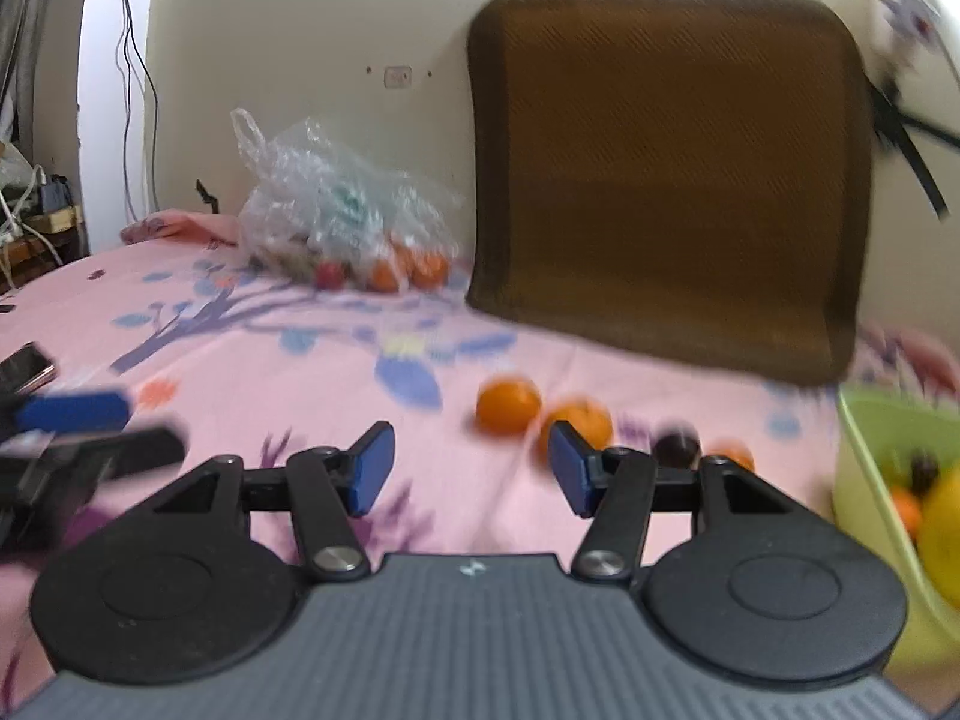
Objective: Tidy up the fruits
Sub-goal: 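Move both tools back toward the remaining mandarins and tomatoes, then grasp a mandarin with the right tool while the left tool grasps another mandarin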
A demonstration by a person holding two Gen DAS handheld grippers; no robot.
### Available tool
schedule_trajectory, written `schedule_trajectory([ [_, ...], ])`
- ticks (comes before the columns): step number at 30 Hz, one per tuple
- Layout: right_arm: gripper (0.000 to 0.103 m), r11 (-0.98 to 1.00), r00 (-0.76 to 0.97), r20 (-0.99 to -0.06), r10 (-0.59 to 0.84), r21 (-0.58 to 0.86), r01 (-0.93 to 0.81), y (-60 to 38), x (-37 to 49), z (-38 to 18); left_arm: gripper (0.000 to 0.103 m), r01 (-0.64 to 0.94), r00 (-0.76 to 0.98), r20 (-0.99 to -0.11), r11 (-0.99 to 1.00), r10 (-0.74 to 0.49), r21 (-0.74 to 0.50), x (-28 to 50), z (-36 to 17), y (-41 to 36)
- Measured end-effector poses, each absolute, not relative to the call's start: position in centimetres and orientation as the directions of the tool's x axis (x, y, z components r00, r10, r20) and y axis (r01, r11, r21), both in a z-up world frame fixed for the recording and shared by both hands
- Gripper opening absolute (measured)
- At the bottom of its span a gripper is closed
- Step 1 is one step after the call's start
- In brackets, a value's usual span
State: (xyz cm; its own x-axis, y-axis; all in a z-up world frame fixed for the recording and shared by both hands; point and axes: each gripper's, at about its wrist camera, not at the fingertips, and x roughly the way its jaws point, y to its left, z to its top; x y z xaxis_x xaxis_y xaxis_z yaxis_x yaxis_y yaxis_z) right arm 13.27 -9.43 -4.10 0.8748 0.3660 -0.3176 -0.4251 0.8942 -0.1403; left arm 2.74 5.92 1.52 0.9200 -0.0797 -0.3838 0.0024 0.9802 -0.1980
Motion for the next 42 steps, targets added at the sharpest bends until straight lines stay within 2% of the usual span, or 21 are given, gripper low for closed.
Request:
schedule_trajectory([
  [3, 0.059, 0.882, 0.878, -0.335, 0.341, -0.209, -0.422, -7.7, 15.7, -3.8, 0.062, 0.0, 0.919, -0.383, 0.972, -0.092, -0.234, 2.9, 1.5, 6.5],
  [8, 0.059, 0.837, 0.858, -0.426, 0.286, -0.324, -0.44, -5.9, 19.6, -4.3, 0.062, 0.0, 0.919, -0.38, 0.966, -0.102, -0.26, 3.0, 1.4, 6.9],
  [11, 0.058, 0.819, 0.839, -0.466, 0.282, -0.338, -0.464, -6.0, 21.0, -4.4, 0.062, -0.001, 0.919, -0.38, 0.963, -0.105, -0.27, 3.0, 1.4, 7.0],
  [12, 0.054, 0.816, 0.831, -0.474, 0.29, -0.331, -0.473, -6.1, 21.1, -4.3, 0.062, -0.001, 0.919, -0.38, 0.963, -0.106, -0.271, 3.0, 1.3, 7.1],
  [14, 0.038, 0.809, 0.832, -0.477, 0.283, -0.348, -0.475, -6.2, 20.9, -4.3, 0.062, -0.003, 0.919, -0.38, 0.963, -0.104, -0.271, 3.0, 1.3, 7.0],
  [17, 0.036, 0.807, 0.835, -0.475, 0.279, -0.355, -0.471, -6.6, 20.5, -4.4, 0.062, -0.005, 0.92, -0.378, 0.962, -0.102, -0.272, 3.0, 1.3, 7.1],
  [23, 0.036, 0.762, 0.829, -0.44, 0.345, -0.385, -0.521, -6.0, 16.3, -5.4, 0.063, -0.011, 0.922, -0.373, 0.959, -0.1, -0.284, 2.9, 1.3, 7.3],
  [31, 0.036, 0.7, 0.763, -0.423, 0.488, -0.333, -0.632, -6.8, 8.9, -6.5, 0.064, 0.021, 0.925, -0.347, 0.933, -0.154, -0.359, 2.6, 1.3, 8.4],
  [35, 0.046, 0.689, 0.765, -0.42, 0.488, -0.353, -0.633, -6.7, 8.4, -7.0, 0.064, 0.027, 0.922, -0.351, 0.932, -0.163, -0.363, 2.7, 1.2, 8.3],
  [38, 0.049, 0.706, 0.74, -0.44, 0.509, -0.278, -0.651, -7.4, 9.2, -6.6, 0.064, 0.03, 0.922, -0.351, 0.936, -0.161, -0.35, 2.7, 1.3, 8.1],
  [40, 0.056, 0.719, 0.73, -0.443, 0.52, -0.234, -0.654, -8.1, 9.3, -6.4, 0.064, 0.034, 0.922, -0.353, 0.938, -0.162, -0.344, 2.6, 1.3, 7.9],
  [42, 0.057, 0.734, 0.727, -0.434, 0.533, -0.192, -0.652, -9.3, 9.0, -6.2, 0.064, 0.048, 0.92, -0.352, 0.939, -0.175, -0.342, 2.6, 1.3, 7.8],
])
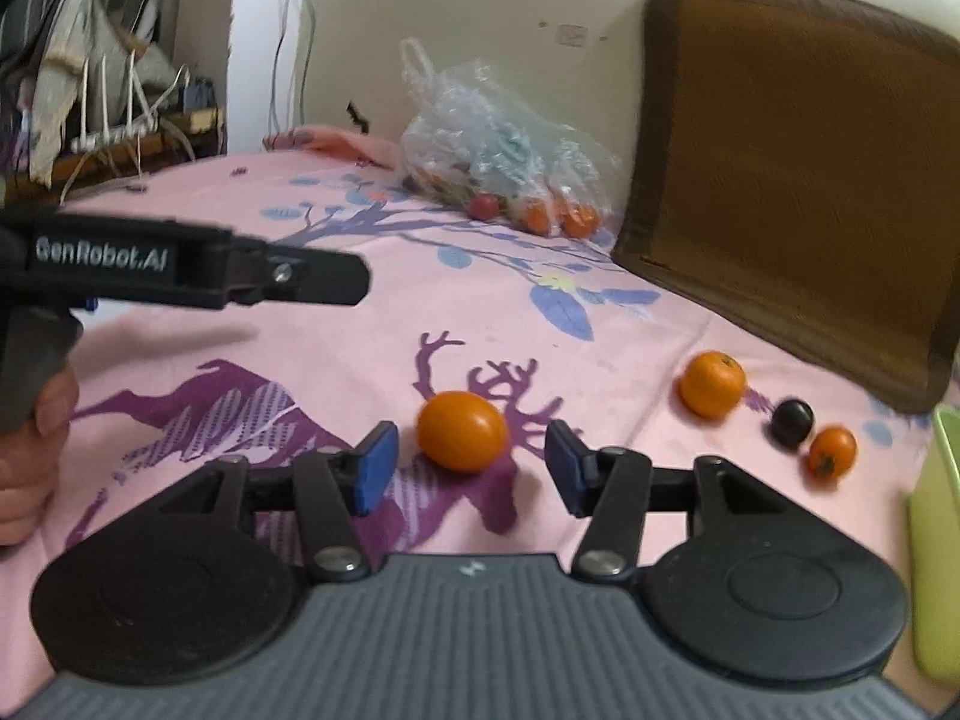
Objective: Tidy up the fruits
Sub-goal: 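Grasp a mandarin with the right tool while the left tool grasps another mandarin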
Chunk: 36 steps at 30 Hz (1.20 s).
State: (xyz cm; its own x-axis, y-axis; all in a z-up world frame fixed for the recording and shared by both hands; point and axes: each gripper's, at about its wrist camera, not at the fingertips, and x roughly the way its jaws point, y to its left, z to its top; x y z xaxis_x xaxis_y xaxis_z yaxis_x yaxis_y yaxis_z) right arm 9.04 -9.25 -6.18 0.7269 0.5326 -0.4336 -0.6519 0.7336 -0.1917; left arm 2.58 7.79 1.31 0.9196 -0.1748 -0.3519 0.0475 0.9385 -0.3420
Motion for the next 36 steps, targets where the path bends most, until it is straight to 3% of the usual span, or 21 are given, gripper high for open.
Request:
schedule_trajectory([
  [5, 0.057, 0.805, 0.749, -0.361, 0.556, 0.009, -0.593, -14.0, 9.7, -4.5, 0.064, 0.125, 0.909, -0.347, 0.946, -0.229, -0.298, 2.4, 1.6, 6.4],
  [8, 0.056, 0.859, 0.794, -0.347, 0.499, 0.082, -0.505, -15.6, 11.6, -3.7, 0.064, 0.198, 0.888, -0.36, 0.944, -0.286, -0.263, 2.7, 1.7, 4.7],
  [14, 0.05, 0.902, 0.833, -0.384, 0.399, -0.001, -0.432, -13.1, 16.3, -3.3, 0.064, 0.222, 0.87, -0.422, 0.967, -0.255, -0.127, 4.4, 1.7, 0.8],
  [18, 0.05, 0.921, 0.853, -0.419, 0.312, -0.088, -0.38, -11.0, 19.6, -4.0, 0.062, 0.188, 0.836, -0.503, 0.976, -0.219, -0.114, 6.3, 1.3, -0.1],
  [21, 0.05, 0.932, 0.846, -0.467, 0.258, -0.112, -0.346, -10.5, 21.9, -4.8, 0.046, 0.169, 0.788, -0.575, 0.975, -0.221, -0.143, 7.5, 0.5, 0.2],
  [23, 0.039, 0.929, 0.833, -0.476, 0.281, -0.083, -0.361, -11.3, 21.9, -5.0, 0.039, 0.166, 0.792, -0.571, 0.976, -0.216, -0.139, 7.4, 0.5, 0.3],
  [24, 0.039, 0.928, 0.832, -0.478, 0.283, -0.082, -0.363, -11.4, 21.7, -5.0, 0.035, 0.178, 0.791, -0.569, 0.975, -0.223, -0.134, 7.2, 0.4, 0.2],
  [36, 0.038, 0.877, 0.822, -0.426, 0.378, -0.121, -0.466, -15.7, 7.8, -6.9, 0.035, 0.315, 0.788, -0.495, 0.93, -0.367, -0.189, 3.1, 0.5, -1.9],
])
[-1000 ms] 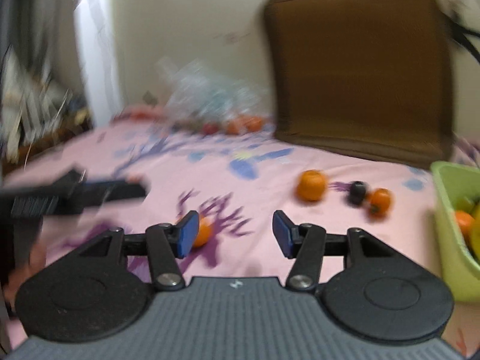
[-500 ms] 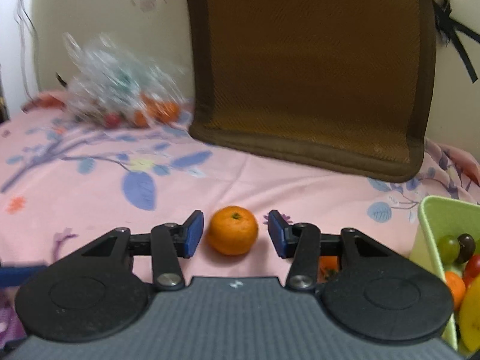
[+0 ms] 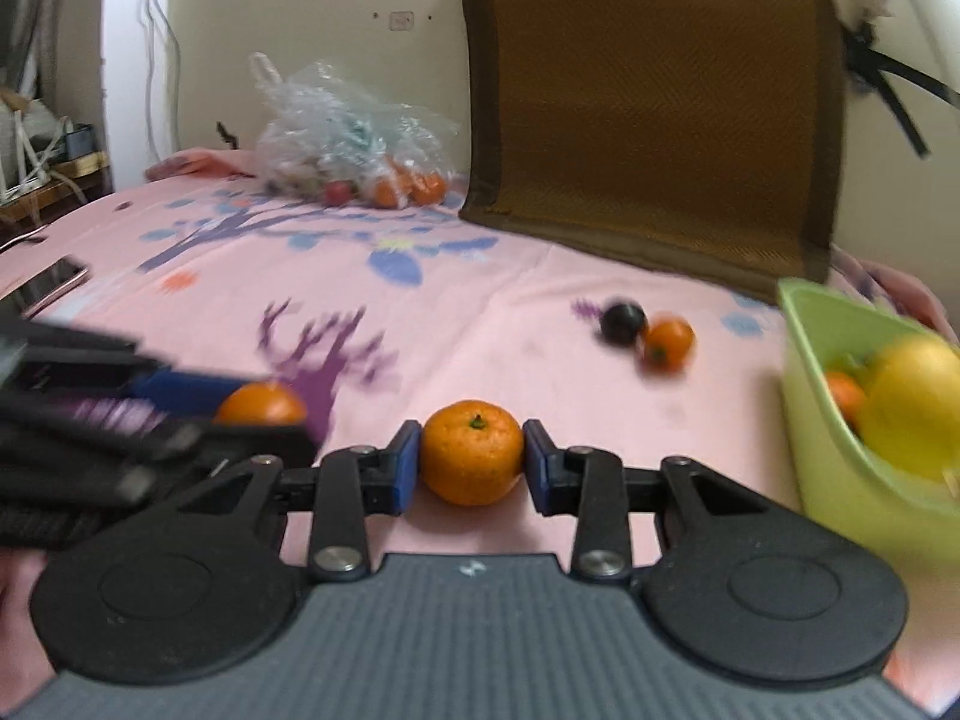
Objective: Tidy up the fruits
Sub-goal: 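Grasp a mandarin with the right tool while the left tool grasps another mandarin, then carry both mandarins to the green basket and open both tools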
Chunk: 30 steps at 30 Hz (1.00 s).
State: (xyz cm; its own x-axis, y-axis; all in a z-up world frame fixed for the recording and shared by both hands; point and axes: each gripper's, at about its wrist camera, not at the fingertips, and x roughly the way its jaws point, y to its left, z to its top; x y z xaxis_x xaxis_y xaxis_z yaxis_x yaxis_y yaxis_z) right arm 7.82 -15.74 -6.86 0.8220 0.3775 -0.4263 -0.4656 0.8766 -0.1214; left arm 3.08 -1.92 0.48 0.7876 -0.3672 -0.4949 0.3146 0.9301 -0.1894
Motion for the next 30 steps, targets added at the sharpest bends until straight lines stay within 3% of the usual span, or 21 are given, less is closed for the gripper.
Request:
schedule_trajectory([
  [12, 0.038, 0.964, 0.932, -0.327, 0.157, -0.155, -0.216, -25.0, -1.8, -9.3, 0.035, 0.52, 0.668, -0.519, 0.833, -0.533, -0.187, 0.4, -0.1, -12.9],
  [24, 0.038, 0.971, 0.942, -0.285, 0.177, -0.108, -0.215, -27.8, -2.5, -10.0, 0.036, 0.541, 0.665, -0.541, 0.832, -0.515, -0.126, 0.2, -0.2, -16.5],
  [30, 0.038, 0.983, 0.969, -0.178, 0.169, -0.045, -0.18, -30.5, -0.7, -6.9, 0.036, 0.515, 0.704, -0.485, 0.843, -0.519, -0.155, 3.8, 3.3, -15.9],
])
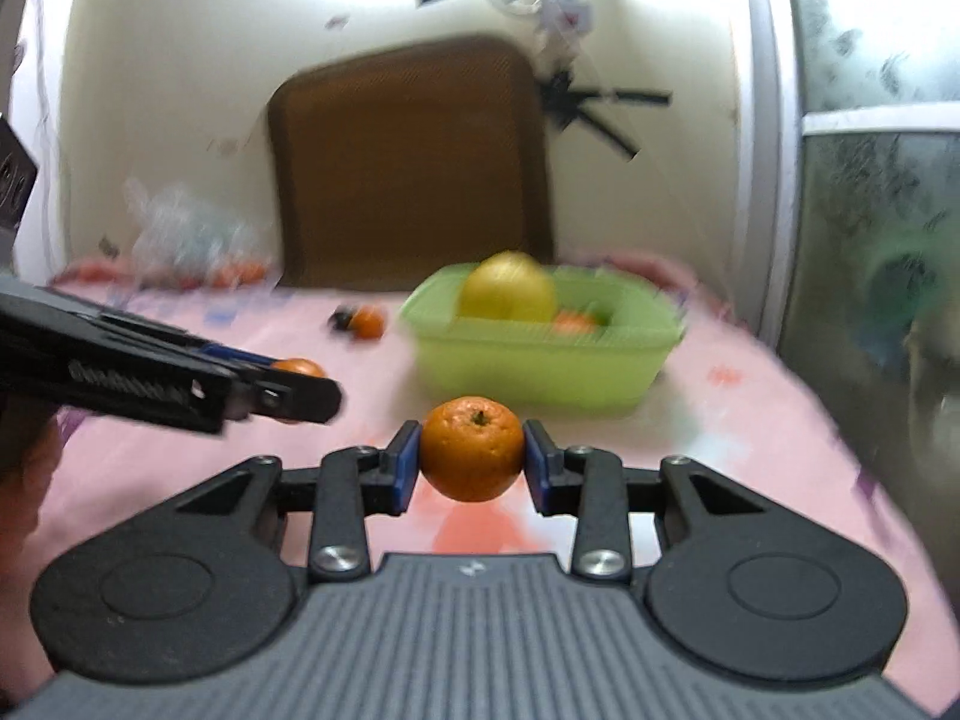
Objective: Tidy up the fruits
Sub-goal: 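Carry both mandarins to the green basket and open both tools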
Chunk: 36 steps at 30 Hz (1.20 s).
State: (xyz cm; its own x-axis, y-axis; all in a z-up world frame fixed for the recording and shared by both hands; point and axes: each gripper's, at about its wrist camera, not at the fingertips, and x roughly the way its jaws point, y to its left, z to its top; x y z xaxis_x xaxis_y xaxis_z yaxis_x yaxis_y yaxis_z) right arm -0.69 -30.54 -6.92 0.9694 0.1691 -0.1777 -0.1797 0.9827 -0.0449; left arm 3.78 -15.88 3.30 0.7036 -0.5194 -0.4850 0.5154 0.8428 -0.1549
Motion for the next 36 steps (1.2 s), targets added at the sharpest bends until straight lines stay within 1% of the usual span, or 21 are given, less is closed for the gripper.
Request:
schedule_trajectory([
  [3, 0.038, 0.99, 0.984, -0.113, 0.137, -0.016, -0.139, -32.1, 1.5, -4.9, 0.036, 0.489, 0.716, -0.455, 0.846, -0.529, -0.214, 7.6, 5.4, -15.6],
  [5, 0.038, 0.993, 0.989, -0.095, 0.113, -0.014, -0.115, -32.9, 3.3, -4.1, 0.036, 0.47, 0.727, -0.445, 0.851, -0.523, -0.232, 10.4, 6.3, -15.8],
  [9, 0.038, 0.996, 0.99, -0.111, 0.082, -0.027, -0.086, -33.8, 6.8, -3.8, 0.036, 0.423, 0.709, -0.474, 0.852, -0.523, -0.307, 16.2, 6.5, -16.5],
  [13, 0.039, 0.998, 0.987, -0.148, 0.06, -0.027, -0.064, -34.4, 8.6, -4.4, 0.036, 0.387, 0.692, -0.513, 0.86, -0.509, -0.331, 20.0, 5.8, -17.6],
  [16, 0.039, 0.998, 0.985, -0.156, 0.069, -0.003, -0.07, -34.6, 9.0, -4.5, 0.036, 0.39, 0.668, -0.533, 0.854, -0.52, -0.344, 21.4, 5.3, -18.6],
  [18, 0.04, 0.997, 0.984, -0.163, 0.078, 0.019, -0.076, -34.9, 9.2, -4.5, 0.036, 0.394, 0.663, -0.543, 0.857, -0.515, -0.331, 21.7, 5.0, -19.3],
  [19, 0.045, 0.997, 0.983, -0.165, 0.08, 0.027, -0.077, -35.0, 9.2, -4.6, 0.036, 0.397, 0.659, -0.549, 0.858, -0.514, -0.327, 21.9, 4.7, -19.6],
  [20, 0.056, 0.997, 0.983, -0.164, 0.08, 0.035, -0.076, -35.0, 9.2, -4.6, 0.04, 0.397, 0.654, -0.556, 0.858, -0.513, -0.325, 22.0, 4.5, -19.9],
  [21, 0.059, 0.996, 0.984, -0.158, 0.08, 0.043, -0.074, -35.1, 9.2, -4.6, 0.042, 0.394, 0.653, -0.559, 0.86, -0.511, -0.326, 22.1, 4.3, -20.1],
  [22, 0.06, 0.996, 0.985, -0.148, 0.087, 0.048, -0.08, -35.1, 9.0, -4.6, 0.046, 0.389, 0.655, -0.56, 0.862, -0.508, -0.326, 22.2, 4.1, -20.2],
  [26, 0.06, 0.995, 0.988, -0.124, 0.092, 0.051, -0.086, -34.9, 8.5, -4.7, 0.046, 0.379, 0.661, -0.55, 0.859, -0.511, -0.343, 21.6, 4.2, -19.7],
  [31, 0.061, 0.993, 0.991, -0.104, 0.083, 0.093, -0.073, -35.6, 8.1, -4.7, 0.046, 0.388, 0.7, -0.475, 0.842, -0.534, -0.375, 18.2, 5.8, -16.2],
  [34, 0.061, 0.992, 0.991, -0.115, 0.066, 0.114, -0.053, -35.8, 7.7, -4.8, 0.046, 0.362, 0.728, -0.469, 0.861, -0.5, -0.356, 15.2, 5.6, -13.1],
  [36, 0.061, 0.99, 0.99, -0.124, 0.064, 0.131, -0.048, -35.7, 6.8, -5.0, 0.046, 0.319, 0.754, -0.495, 0.9, -0.431, -0.298, 13.0, 4.7, -11.1],
])
